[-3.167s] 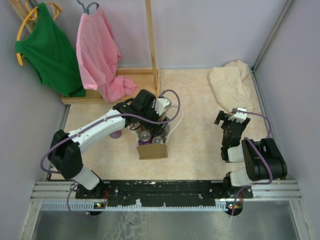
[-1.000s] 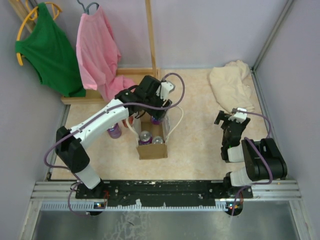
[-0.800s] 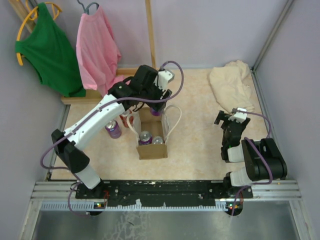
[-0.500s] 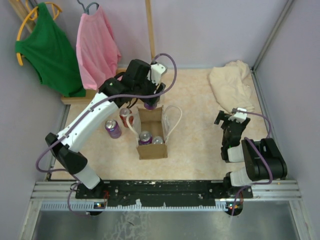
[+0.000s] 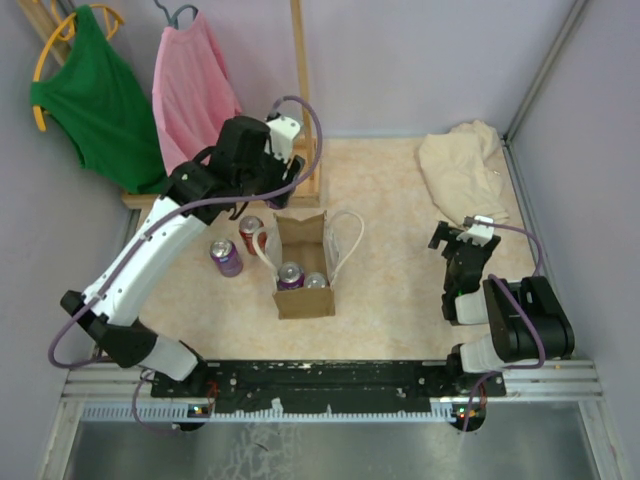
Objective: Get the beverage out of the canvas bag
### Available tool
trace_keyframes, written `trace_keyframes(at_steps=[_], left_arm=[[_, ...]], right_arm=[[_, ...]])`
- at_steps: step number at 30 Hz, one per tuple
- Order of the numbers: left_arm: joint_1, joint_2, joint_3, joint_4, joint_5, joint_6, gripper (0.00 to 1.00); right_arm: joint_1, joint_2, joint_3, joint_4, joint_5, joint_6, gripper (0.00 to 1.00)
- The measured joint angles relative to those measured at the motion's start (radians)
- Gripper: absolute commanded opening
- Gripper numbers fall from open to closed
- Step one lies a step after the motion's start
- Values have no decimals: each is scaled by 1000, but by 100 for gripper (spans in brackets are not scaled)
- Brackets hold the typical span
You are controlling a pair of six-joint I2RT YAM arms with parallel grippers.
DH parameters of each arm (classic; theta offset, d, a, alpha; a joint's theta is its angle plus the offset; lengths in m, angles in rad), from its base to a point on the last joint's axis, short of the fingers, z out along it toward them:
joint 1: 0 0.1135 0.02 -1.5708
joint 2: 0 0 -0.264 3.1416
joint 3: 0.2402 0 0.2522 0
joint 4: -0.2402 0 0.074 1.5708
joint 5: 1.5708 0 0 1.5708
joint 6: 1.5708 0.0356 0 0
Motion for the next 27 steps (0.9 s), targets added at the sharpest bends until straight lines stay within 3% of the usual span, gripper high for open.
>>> trace_keyframes(at_steps=[9, 15, 27], left_arm=[[126, -141, -112, 2, -75, -28, 0], [205, -246, -283, 14, -94, -74, 0], [210, -410, -565, 55, 55, -211, 0]], right_arm=[[0, 0, 0, 0, 0, 0, 99], [0, 0, 0, 0, 0, 0, 99], [0, 0, 0, 0, 0, 0, 99]])
